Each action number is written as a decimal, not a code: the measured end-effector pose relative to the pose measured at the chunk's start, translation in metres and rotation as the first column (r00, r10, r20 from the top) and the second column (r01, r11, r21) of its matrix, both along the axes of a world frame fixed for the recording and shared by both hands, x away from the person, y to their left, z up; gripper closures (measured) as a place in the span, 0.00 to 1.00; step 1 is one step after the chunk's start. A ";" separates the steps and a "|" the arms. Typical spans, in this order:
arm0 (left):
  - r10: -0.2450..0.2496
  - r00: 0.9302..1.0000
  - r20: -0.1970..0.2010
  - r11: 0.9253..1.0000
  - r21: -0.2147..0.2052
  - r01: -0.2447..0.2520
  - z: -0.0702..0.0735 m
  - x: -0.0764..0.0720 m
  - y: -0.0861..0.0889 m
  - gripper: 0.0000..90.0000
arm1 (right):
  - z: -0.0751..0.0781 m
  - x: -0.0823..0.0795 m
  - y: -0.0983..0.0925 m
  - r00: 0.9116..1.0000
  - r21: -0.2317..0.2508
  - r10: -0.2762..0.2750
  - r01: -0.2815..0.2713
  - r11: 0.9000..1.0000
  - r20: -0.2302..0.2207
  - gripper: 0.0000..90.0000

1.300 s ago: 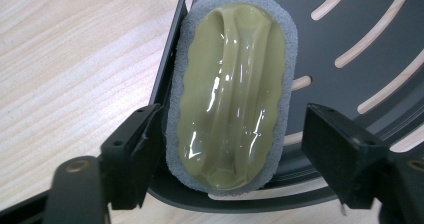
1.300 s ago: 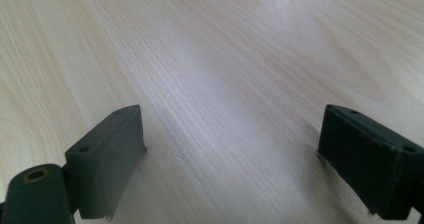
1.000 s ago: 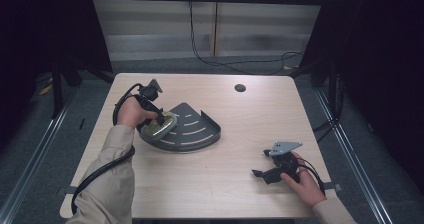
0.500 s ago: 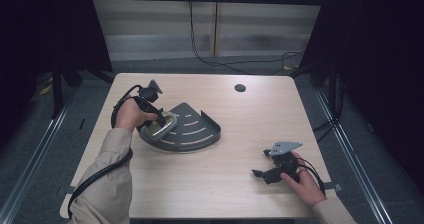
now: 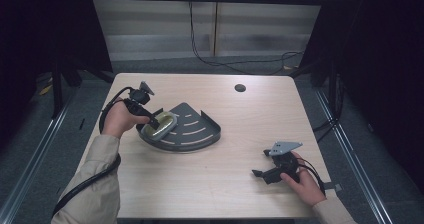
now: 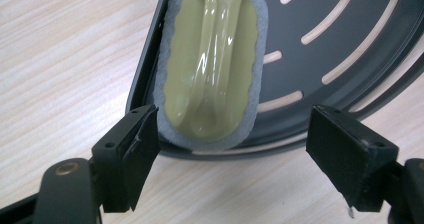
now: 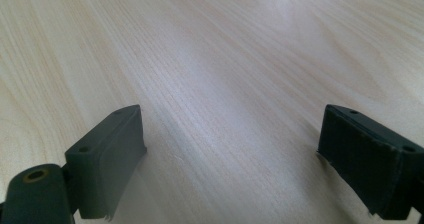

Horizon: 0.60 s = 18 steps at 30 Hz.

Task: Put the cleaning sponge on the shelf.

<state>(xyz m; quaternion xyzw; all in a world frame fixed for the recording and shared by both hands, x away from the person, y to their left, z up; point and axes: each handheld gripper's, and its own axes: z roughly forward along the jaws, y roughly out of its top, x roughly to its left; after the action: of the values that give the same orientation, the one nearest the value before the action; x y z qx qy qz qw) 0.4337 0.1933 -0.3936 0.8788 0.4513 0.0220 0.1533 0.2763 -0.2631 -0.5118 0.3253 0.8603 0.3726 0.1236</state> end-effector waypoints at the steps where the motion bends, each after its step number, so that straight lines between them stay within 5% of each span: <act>1: 0.007 1.000 0.001 1.000 -0.002 -0.007 0.000 -0.002 0.002 0.23 | 0.000 0.000 0.000 1.000 0.000 0.000 0.000 1.000 0.000 0.12; 18: -0.021 1.000 0.020 0.999 -0.025 0.021 -0.006 -0.030 0.022 0.23 | 0.000 0.000 0.000 1.000 -0.001 0.000 0.000 1.000 -0.003 0.12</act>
<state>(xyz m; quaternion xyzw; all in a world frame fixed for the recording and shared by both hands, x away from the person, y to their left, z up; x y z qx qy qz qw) 0.4041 0.2149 -0.3991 0.8812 0.4408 0.0231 0.1689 0.2762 -0.2632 -0.5117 0.3256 0.8607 0.3717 0.1225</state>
